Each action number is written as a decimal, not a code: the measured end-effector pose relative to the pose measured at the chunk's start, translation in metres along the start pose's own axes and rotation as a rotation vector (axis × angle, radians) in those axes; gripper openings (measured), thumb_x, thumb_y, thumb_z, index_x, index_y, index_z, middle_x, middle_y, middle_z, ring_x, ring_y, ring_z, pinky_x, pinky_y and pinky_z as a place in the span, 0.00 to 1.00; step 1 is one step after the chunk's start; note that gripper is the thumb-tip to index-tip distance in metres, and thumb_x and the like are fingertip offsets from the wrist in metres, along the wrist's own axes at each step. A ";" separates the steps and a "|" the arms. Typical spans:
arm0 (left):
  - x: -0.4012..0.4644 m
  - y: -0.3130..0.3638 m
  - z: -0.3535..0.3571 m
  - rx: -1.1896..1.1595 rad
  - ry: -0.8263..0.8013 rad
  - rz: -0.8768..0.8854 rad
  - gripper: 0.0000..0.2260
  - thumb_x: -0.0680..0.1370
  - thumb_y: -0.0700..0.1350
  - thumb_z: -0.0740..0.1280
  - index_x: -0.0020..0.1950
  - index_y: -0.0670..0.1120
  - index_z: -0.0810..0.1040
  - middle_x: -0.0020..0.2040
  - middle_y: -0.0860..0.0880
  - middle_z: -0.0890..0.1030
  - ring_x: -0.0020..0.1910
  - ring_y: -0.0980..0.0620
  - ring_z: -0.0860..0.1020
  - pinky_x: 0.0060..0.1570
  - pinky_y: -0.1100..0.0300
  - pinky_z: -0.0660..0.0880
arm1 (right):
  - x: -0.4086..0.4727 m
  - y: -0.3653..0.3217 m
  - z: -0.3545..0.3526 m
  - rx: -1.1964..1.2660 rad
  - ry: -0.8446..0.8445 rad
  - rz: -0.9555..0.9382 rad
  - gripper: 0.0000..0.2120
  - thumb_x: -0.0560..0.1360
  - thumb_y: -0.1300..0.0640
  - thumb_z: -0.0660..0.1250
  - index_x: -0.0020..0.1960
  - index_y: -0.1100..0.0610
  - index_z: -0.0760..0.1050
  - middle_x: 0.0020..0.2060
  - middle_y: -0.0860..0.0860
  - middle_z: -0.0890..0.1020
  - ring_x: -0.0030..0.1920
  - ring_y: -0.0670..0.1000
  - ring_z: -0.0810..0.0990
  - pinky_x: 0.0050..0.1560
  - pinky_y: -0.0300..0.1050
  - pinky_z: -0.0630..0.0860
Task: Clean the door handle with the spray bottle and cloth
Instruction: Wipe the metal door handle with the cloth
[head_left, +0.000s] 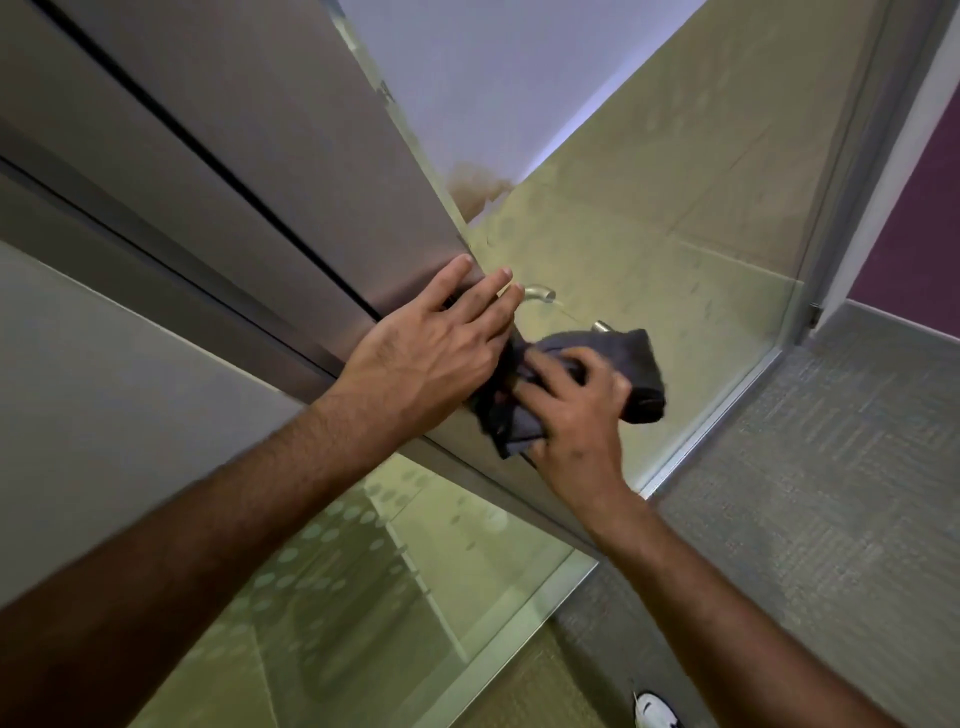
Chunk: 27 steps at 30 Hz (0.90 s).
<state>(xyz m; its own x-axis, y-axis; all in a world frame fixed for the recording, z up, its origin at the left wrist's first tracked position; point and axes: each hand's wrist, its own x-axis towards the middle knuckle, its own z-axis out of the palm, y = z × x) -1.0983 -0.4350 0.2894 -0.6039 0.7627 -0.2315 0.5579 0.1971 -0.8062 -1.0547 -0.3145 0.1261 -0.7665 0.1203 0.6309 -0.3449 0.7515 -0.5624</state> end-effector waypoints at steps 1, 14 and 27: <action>0.000 0.000 0.000 0.005 -0.006 0.004 0.25 0.82 0.44 0.54 0.79 0.40 0.62 0.83 0.39 0.53 0.83 0.41 0.51 0.79 0.38 0.47 | 0.001 -0.004 0.003 -0.033 -0.103 -0.085 0.23 0.60 0.64 0.74 0.53 0.49 0.81 0.60 0.45 0.81 0.60 0.58 0.71 0.50 0.52 0.62; -0.002 0.001 0.005 0.008 -0.034 -0.004 0.27 0.82 0.46 0.59 0.81 0.42 0.59 0.84 0.41 0.51 0.83 0.43 0.49 0.79 0.39 0.44 | 0.010 0.010 -0.006 -0.173 -0.322 -0.238 0.17 0.68 0.59 0.73 0.56 0.50 0.81 0.62 0.48 0.81 0.57 0.59 0.78 0.48 0.53 0.68; 0.000 0.000 0.011 0.017 0.048 -0.052 0.25 0.79 0.46 0.62 0.77 0.44 0.69 0.81 0.44 0.63 0.81 0.45 0.59 0.78 0.41 0.41 | 0.056 0.068 -0.049 0.293 -0.111 0.261 0.23 0.63 0.67 0.69 0.56 0.54 0.83 0.54 0.50 0.85 0.56 0.53 0.78 0.58 0.50 0.73</action>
<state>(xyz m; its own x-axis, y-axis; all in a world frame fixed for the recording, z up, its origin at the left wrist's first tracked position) -1.1040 -0.4417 0.2833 -0.6033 0.7807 -0.1631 0.5165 0.2266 -0.8258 -1.0946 -0.2252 0.1494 -0.8970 0.1996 0.3944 -0.2586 0.4865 -0.8345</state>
